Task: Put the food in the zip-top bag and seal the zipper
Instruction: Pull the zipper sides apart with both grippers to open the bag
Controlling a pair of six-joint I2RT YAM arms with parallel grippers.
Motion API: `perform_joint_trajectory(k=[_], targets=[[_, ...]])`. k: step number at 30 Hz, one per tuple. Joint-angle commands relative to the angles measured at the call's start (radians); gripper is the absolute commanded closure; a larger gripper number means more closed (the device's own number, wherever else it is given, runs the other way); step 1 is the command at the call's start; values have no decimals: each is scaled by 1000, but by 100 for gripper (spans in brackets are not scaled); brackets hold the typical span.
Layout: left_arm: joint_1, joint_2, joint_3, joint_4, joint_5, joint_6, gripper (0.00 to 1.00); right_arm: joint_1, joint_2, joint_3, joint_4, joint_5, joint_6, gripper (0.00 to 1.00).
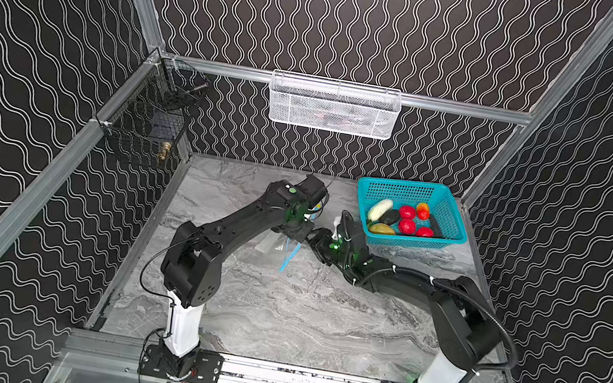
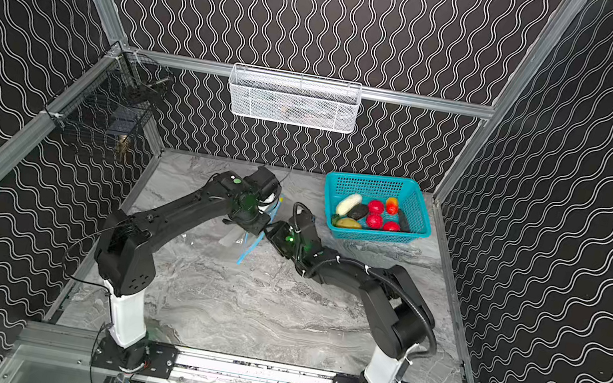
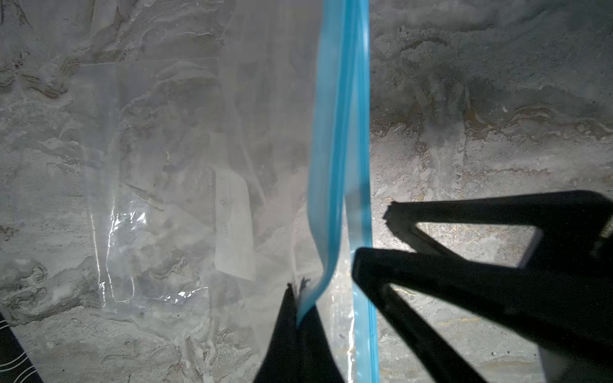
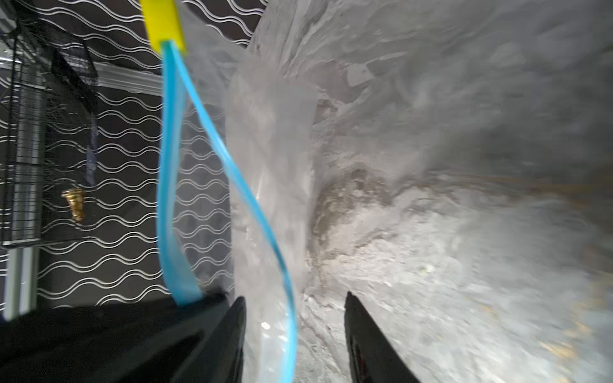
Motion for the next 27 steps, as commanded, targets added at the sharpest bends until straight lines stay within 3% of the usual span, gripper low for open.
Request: perform_joint_trajectory(k=[1, 7, 13, 19, 27], targets=[[3, -6, 3, 1, 21, 2, 100, 3, 17, 30, 52, -40, -31, 51], [5, 21, 54, -36, 20, 0, 100, 0, 80, 92, -7, -19, -39, 53], [9, 28, 107, -62, -52, 4, 100, -14, 140, 150, -61, -11, -54, 59], [27, 13, 122, -65, -176, 7, 100, -43, 117, 111, -88, 21, -66, 62], [85, -6, 181, -84, -247, 31, 100, -125, 50, -34, 10, -22, -41, 62]])
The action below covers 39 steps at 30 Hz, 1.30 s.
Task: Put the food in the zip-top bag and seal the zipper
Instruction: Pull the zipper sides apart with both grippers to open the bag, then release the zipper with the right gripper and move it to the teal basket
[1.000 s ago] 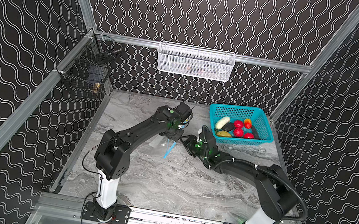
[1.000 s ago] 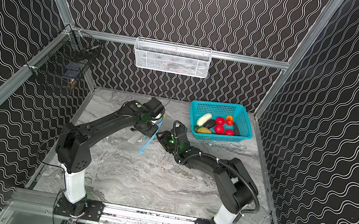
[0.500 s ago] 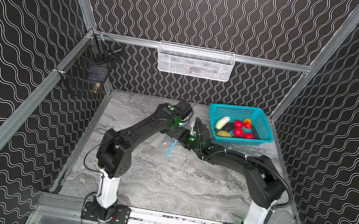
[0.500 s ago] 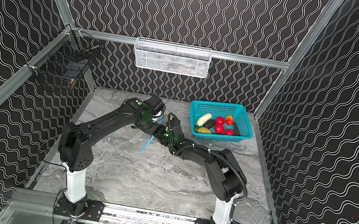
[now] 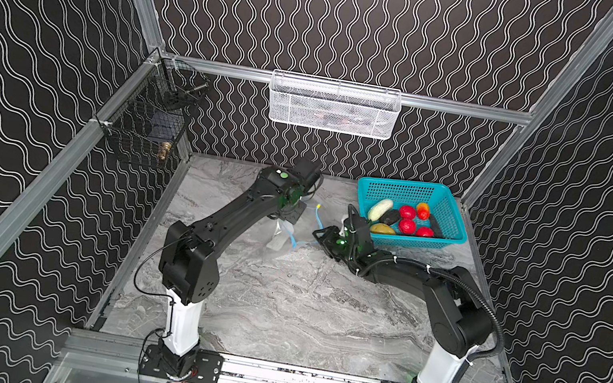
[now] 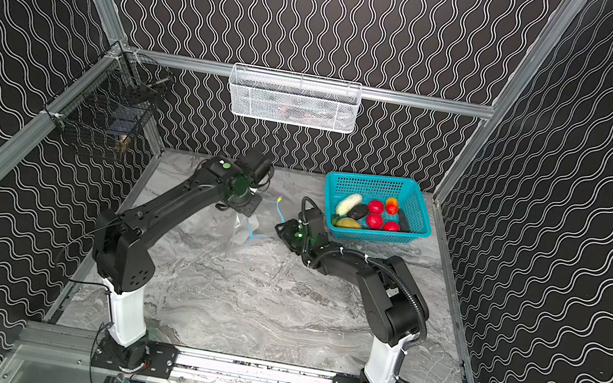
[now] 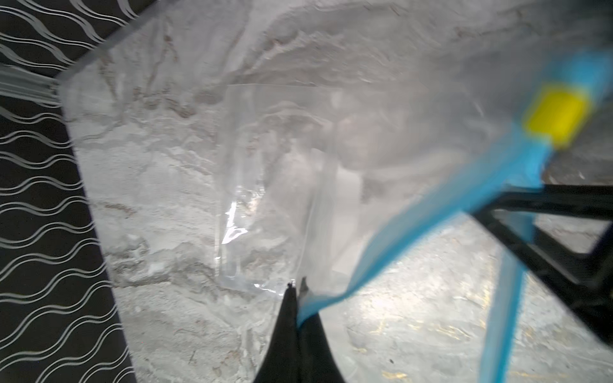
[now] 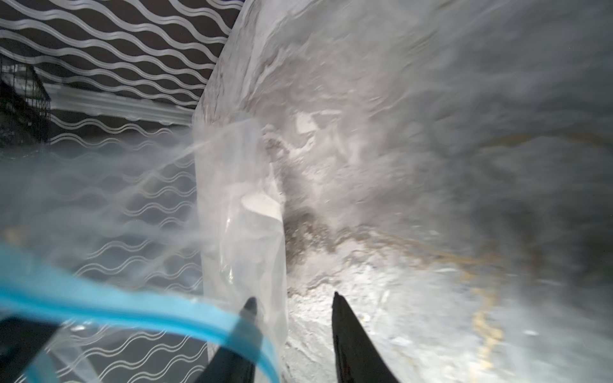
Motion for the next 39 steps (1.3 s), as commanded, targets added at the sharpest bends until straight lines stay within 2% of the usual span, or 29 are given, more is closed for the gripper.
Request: perform_joint_trajectory(k=[1, 5, 8, 11, 16, 21, 29, 39], targets=[[11, -6, 32, -19, -71, 33, 100, -17, -12, -40, 47, -23, 12, 62], [11, 13, 73, -35, -132, 48, 100, -25, 9, -33, 47, -58, 5, 62], [11, 18, 90, -42, -113, 32, 100, -25, 22, 14, 50, -98, -8, 60], [7, 10, 84, -27, -75, 24, 100, -25, 34, 66, 42, -120, -26, 55], [-2, 17, 92, -22, -137, 0, 100, -25, 44, 136, 40, -161, -39, 46], [-4, 27, 98, -27, -158, -12, 100, -23, 24, 149, 45, -181, -34, 43], [-25, 33, 75, -18, -154, -1, 100, -25, -65, 107, 11, -162, -54, 38], [-56, 16, 34, 4, -139, 14, 100, -111, -175, 113, -211, -47, -160, 28]])
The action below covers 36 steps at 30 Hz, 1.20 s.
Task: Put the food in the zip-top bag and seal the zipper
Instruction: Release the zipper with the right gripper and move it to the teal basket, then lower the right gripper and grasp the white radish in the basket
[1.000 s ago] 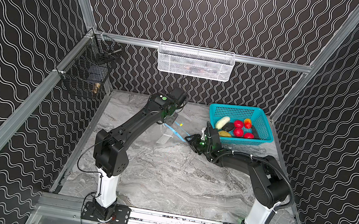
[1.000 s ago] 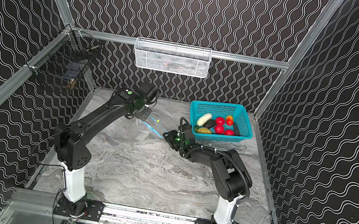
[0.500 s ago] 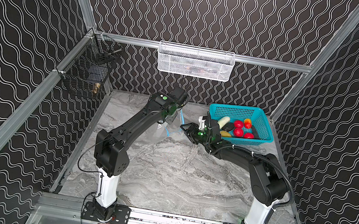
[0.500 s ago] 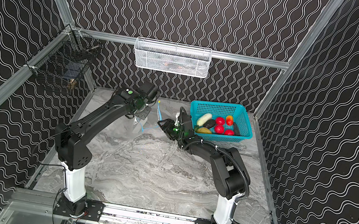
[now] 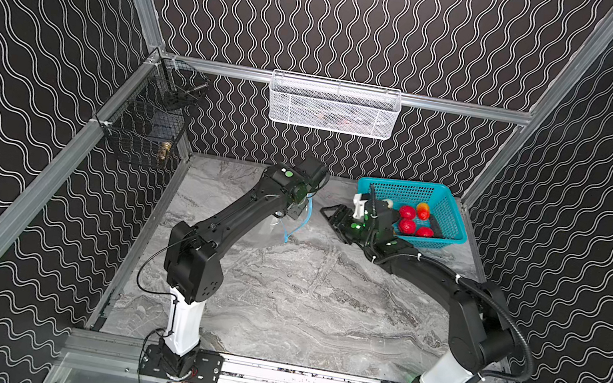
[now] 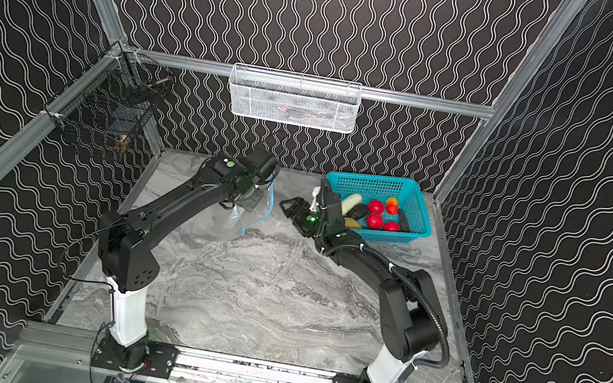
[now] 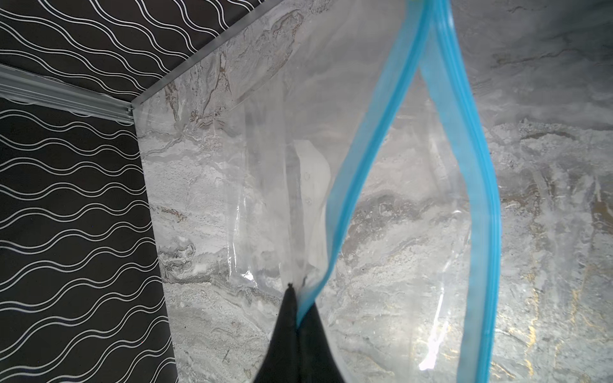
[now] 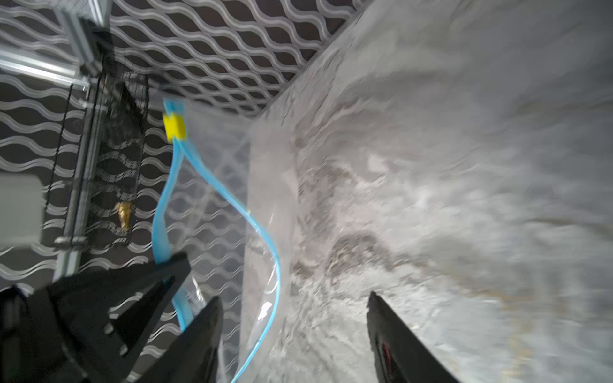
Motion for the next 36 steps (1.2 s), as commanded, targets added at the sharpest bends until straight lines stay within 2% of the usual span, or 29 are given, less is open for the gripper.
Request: perform_joint_trajectory(k=[1, 4, 7, 13, 20, 26, 36], targets=[[-7, -14, -15, 18, 1, 5, 100, -36, -32, 12, -118, 67, -62, 27], [-12, -18, -19, 17, 10, 8, 100, -85, -43, 43, -204, 92, -104, 25], [-15, -32, -32, 27, 20, 17, 100, -128, -41, 89, -284, 122, -154, 18], [-21, -50, -44, 29, 58, 38, 100, -195, 14, 235, -480, 262, -224, 14], [-20, -63, -63, 43, 63, 44, 100, -228, 168, 480, -697, 398, -216, 17], [-22, -72, -75, 46, 74, 45, 100, -251, 278, 597, -753, 446, -187, 22], [-22, -99, -113, 72, 82, 45, 100, -274, 383, 731, -788, 480, -196, 22]])
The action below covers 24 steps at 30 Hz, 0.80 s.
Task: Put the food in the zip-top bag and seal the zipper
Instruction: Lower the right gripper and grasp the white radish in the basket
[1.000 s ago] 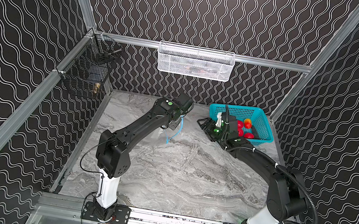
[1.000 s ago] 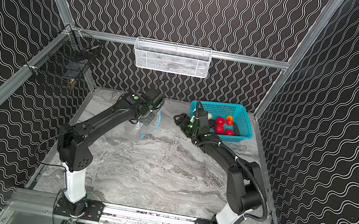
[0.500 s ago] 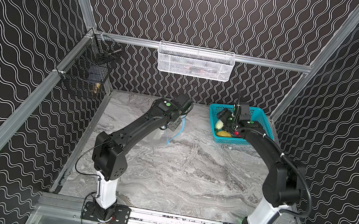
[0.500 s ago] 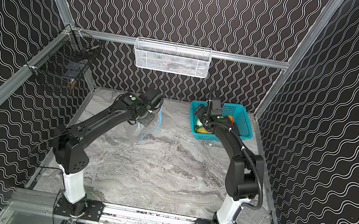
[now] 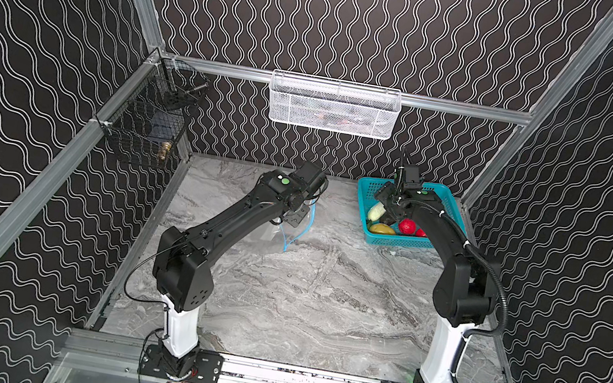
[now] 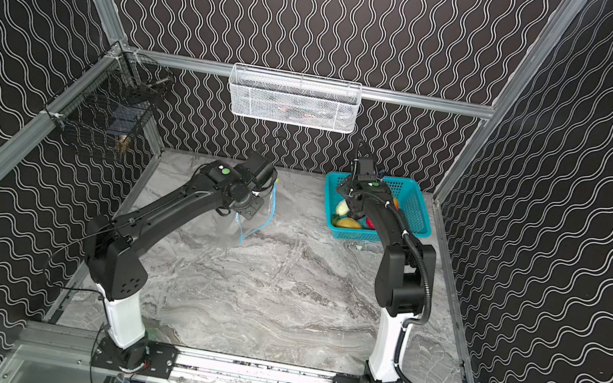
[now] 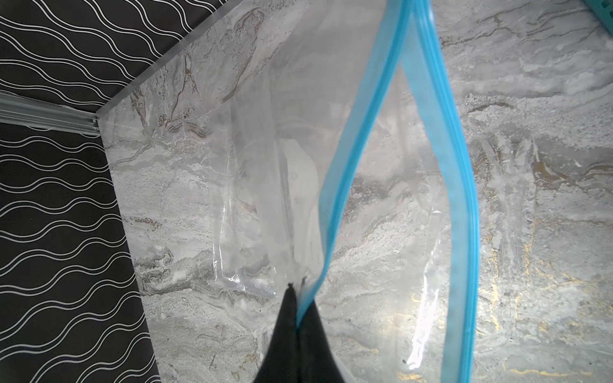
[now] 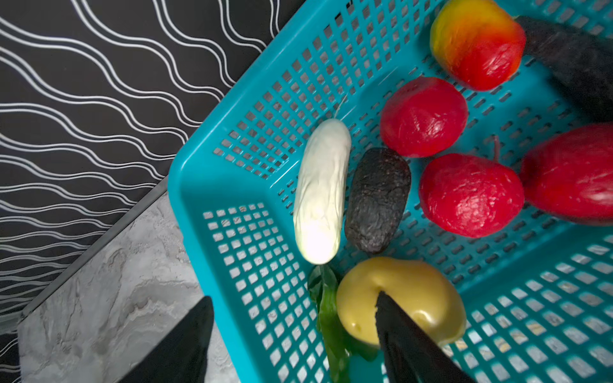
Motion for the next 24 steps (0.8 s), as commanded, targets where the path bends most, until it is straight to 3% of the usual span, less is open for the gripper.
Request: perform_joint_trajectory(k=[1, 12, 24], targets=[[-1, -13, -3, 18, 5, 8, 100, -13, 33, 51, -33, 29, 2, 22], [-1, -17, -11, 19, 19, 7, 100, -33, 206, 285, -104, 19, -17, 24], [-2, 4, 16, 6, 2, 6, 100, -38, 316, 369, -109, 24, -26, 25]])
